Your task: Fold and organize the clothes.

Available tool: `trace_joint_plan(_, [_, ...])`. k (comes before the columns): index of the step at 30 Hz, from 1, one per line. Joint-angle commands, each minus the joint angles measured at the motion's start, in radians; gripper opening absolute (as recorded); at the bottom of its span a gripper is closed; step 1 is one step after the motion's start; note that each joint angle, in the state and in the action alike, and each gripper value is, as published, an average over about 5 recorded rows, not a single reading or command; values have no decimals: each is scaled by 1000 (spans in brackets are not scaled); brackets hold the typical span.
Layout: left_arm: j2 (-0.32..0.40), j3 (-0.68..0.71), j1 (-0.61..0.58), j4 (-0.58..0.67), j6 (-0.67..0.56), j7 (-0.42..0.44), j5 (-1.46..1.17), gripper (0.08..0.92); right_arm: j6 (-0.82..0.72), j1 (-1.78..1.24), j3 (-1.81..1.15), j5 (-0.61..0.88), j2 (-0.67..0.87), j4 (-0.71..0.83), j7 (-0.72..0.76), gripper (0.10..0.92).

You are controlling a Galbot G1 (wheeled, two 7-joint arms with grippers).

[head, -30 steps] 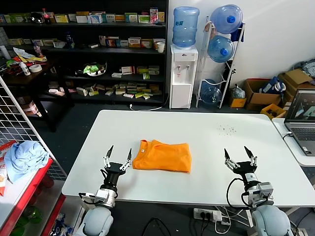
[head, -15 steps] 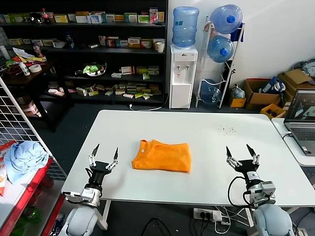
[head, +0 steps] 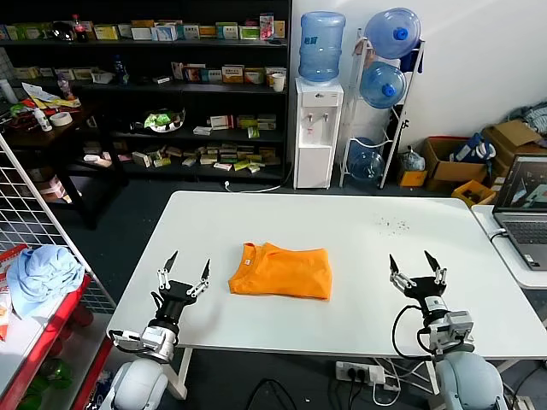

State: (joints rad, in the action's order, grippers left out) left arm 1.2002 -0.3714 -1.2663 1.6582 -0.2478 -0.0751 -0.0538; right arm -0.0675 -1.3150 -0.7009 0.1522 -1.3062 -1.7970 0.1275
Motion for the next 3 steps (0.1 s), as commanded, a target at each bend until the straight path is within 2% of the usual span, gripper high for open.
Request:
trace_joint_plan(1, [7, -20, -4, 22, 66, 23, 1, 823, -21, 1, 4, -22, -9, 2, -2, 823])
trace_joint_plan(3, [10, -23, -4, 22, 70, 23, 1, 823, -20, 0, 5, -25, -10, 2, -2, 823])
